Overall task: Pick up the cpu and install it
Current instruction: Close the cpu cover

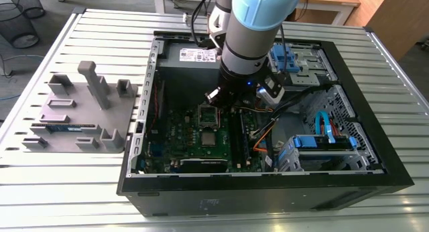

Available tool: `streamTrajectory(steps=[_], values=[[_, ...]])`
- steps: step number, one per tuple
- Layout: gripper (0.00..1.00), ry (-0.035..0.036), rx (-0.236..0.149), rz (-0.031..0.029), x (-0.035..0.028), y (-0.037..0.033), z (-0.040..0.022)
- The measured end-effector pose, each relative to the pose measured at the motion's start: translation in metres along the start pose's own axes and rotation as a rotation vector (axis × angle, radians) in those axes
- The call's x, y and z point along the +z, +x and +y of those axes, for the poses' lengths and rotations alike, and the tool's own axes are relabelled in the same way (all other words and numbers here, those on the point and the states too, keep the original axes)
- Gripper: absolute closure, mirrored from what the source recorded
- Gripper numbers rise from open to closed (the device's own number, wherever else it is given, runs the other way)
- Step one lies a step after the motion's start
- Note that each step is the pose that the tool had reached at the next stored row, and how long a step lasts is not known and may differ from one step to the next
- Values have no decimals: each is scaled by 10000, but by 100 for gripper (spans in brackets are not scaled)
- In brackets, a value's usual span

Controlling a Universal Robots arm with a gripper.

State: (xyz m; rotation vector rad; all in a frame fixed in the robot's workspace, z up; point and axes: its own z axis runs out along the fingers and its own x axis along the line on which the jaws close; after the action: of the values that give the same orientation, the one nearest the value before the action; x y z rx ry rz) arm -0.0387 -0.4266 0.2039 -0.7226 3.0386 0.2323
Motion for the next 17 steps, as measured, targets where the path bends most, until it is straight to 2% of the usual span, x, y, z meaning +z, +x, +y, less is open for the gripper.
streamTrajectory(steps=[17], values=[[89,-15,18,-13,26,-5,9]])
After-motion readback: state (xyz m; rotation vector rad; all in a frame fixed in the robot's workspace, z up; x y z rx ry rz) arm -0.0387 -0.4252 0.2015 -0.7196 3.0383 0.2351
